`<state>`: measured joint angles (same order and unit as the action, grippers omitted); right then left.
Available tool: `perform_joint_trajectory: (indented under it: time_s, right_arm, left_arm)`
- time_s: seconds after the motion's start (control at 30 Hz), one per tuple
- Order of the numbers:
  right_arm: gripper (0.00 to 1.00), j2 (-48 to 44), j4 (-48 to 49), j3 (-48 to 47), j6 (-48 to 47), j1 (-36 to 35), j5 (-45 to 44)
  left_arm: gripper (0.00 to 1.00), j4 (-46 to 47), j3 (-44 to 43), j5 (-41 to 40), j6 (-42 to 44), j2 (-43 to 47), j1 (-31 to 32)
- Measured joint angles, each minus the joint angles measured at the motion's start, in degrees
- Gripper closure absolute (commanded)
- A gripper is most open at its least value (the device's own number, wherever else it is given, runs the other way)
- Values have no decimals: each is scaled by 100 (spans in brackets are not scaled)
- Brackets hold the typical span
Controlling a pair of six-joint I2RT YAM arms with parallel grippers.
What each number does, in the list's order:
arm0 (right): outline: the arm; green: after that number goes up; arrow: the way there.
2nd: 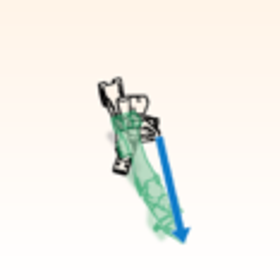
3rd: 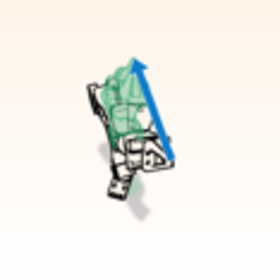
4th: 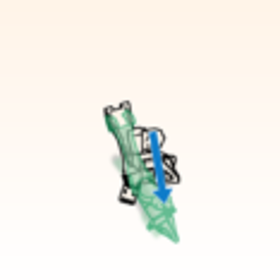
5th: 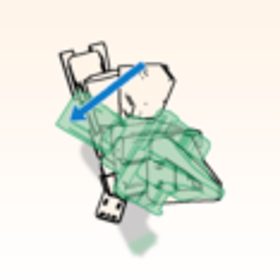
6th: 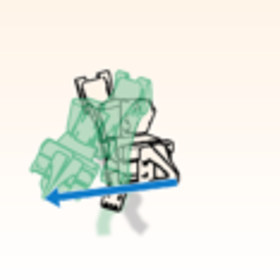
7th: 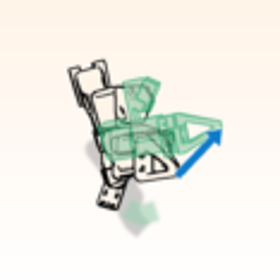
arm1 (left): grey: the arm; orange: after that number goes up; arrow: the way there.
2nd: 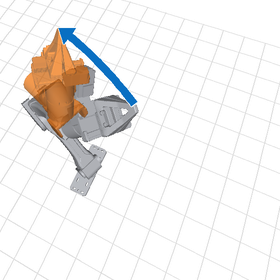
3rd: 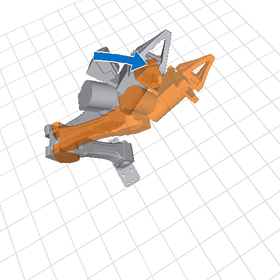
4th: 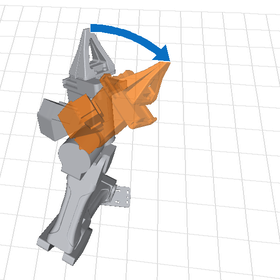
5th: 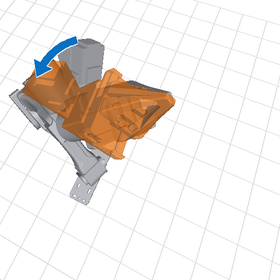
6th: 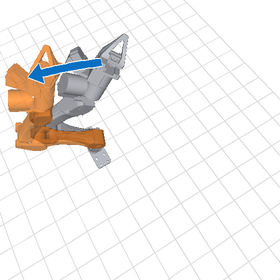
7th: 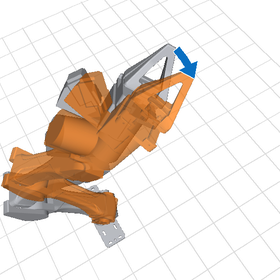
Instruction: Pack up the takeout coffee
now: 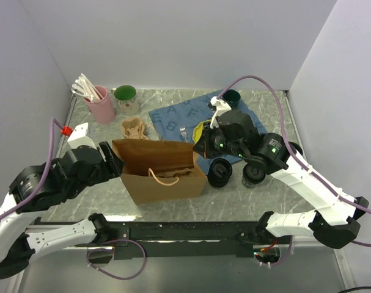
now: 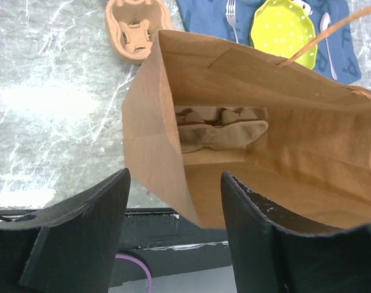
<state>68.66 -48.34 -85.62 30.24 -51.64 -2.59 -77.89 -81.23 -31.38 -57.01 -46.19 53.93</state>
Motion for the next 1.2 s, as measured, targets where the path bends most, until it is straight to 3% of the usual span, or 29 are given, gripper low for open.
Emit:
perform_joint_trajectory:
  time_s: [0.1,0.37,0.57,0.6,0.7,0.83,0.97,1.2]
  right_arm:
    - [100,-28,50,50,15,-4,-7]
    - [100,-48,83,85,20,-35,-46]
    - [100,-127,107,151,20,-35,-74]
    - [100,-140,107,160,20,-35,-85]
    - [100,-162,103,164,17,-37,-90]
    - [100,-170,98,164,13,-37,-92]
    - [100,-170,101,164,13,-37,-90]
    - [100,-170,105,164,-9,-37,-90]
  left_arm:
    - [24,2,0,-42,-103,-153,0]
    - [13,2,-330,-221,-258,-769,-61]
    - [29,74,-640,-129,-219,-1191,-839]
    - [36,72,-649,-94,-214,-1222,-1001]
    - [45,68,-649,50,-120,-1241,-1567]
    - [52,76,-649,216,39,-1132,-1740]
    - [68,201,-579,389,210,-1027,-1764]
    - [67,376,-227,503,382,-938,-1764]
